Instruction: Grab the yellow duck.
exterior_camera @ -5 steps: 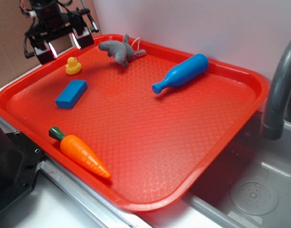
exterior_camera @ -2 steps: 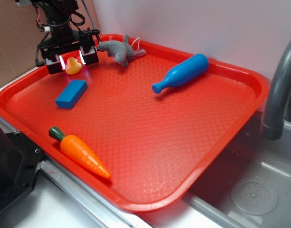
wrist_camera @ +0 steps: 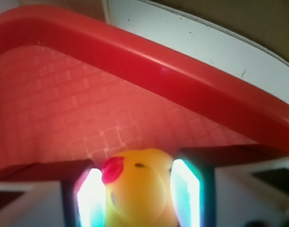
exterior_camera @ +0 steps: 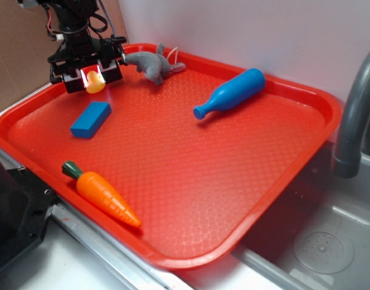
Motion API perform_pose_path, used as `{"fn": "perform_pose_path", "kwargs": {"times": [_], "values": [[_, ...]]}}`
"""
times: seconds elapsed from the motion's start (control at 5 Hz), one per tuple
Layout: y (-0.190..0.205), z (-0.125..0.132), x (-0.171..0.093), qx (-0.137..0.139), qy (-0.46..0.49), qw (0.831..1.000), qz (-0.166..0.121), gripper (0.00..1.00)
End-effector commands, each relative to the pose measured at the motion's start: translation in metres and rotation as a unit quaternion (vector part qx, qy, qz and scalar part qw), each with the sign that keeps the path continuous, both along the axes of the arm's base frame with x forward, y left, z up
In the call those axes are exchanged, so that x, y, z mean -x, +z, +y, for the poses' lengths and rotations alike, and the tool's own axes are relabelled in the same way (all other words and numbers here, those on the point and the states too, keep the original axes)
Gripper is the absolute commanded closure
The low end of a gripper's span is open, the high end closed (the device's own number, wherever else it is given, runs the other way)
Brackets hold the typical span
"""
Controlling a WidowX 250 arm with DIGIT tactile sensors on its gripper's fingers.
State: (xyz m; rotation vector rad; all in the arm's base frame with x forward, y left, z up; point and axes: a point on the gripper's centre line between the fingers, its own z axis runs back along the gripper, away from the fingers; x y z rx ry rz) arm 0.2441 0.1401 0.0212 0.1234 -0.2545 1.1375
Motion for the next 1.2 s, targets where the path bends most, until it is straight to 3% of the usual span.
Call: {"fn": "perform_pose_path", "kwargs": {"times": [0.0, 0.2, 0.4, 0.6, 0.8, 1.0], "values": [[0.069, -0.040, -0.003, 0.012, -0.195, 0.981, -0.016, 1.00], [0.102, -0.068, 0.003, 0.037, -0.279, 0.960, -0.005, 1.00], [0.130, -0.100, 0.013, 0.082, -0.371, 0.925, 0.000, 1.00], [0.149, -0.124, 0.030, 0.096, -0.413, 0.906, 0.005, 1.00], [0.161, -0.138, 0.050, 0.086, -0.435, 0.896, -0.008, 1.00], [0.162, -0.137, 0.056, 0.081, -0.431, 0.898, -0.030, 1.00]]}}
